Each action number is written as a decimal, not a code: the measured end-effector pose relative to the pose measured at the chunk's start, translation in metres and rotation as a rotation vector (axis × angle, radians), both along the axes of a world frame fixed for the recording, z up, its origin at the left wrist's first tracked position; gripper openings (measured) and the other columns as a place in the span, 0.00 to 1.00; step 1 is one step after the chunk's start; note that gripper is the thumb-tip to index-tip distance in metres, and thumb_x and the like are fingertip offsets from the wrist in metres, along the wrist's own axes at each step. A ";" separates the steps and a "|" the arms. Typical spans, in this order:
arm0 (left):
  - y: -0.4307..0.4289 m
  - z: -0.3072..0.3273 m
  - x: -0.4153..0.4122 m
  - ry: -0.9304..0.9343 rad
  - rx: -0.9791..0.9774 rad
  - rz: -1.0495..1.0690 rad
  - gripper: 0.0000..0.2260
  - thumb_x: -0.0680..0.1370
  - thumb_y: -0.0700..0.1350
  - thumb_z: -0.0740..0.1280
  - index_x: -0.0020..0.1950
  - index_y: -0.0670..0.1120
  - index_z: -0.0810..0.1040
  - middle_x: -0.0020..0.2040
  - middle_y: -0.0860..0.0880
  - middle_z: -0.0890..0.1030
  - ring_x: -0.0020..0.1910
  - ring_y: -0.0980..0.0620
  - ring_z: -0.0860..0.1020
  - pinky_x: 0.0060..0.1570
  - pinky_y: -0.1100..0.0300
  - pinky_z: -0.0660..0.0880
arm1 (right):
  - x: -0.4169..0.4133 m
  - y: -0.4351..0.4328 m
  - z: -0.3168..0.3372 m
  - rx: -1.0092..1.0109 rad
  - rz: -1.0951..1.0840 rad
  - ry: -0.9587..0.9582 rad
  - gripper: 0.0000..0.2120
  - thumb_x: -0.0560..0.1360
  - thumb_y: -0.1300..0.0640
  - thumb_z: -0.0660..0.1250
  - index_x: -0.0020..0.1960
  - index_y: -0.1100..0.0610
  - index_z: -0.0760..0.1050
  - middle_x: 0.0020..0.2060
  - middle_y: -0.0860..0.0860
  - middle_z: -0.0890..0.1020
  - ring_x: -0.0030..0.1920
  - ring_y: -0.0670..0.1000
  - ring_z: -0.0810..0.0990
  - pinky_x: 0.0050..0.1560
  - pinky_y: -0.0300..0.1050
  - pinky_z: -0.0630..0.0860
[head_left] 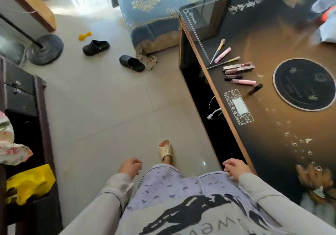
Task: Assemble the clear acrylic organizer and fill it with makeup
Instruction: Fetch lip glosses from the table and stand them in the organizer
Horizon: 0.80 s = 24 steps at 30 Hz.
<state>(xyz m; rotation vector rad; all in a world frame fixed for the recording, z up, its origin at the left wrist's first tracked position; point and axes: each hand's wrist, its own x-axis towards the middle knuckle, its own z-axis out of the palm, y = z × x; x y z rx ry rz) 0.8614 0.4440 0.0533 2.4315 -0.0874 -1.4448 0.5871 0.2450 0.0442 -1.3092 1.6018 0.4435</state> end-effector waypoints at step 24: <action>-0.275 -0.016 0.132 0.054 0.121 -0.693 0.14 0.76 0.32 0.59 0.33 0.46 0.69 0.32 0.46 0.73 0.28 0.52 0.69 0.29 0.63 0.65 | 0.092 -0.131 -0.002 0.004 -0.778 -0.129 0.14 0.77 0.68 0.55 0.36 0.57 0.71 0.27 0.53 0.71 0.25 0.50 0.66 0.18 0.31 0.58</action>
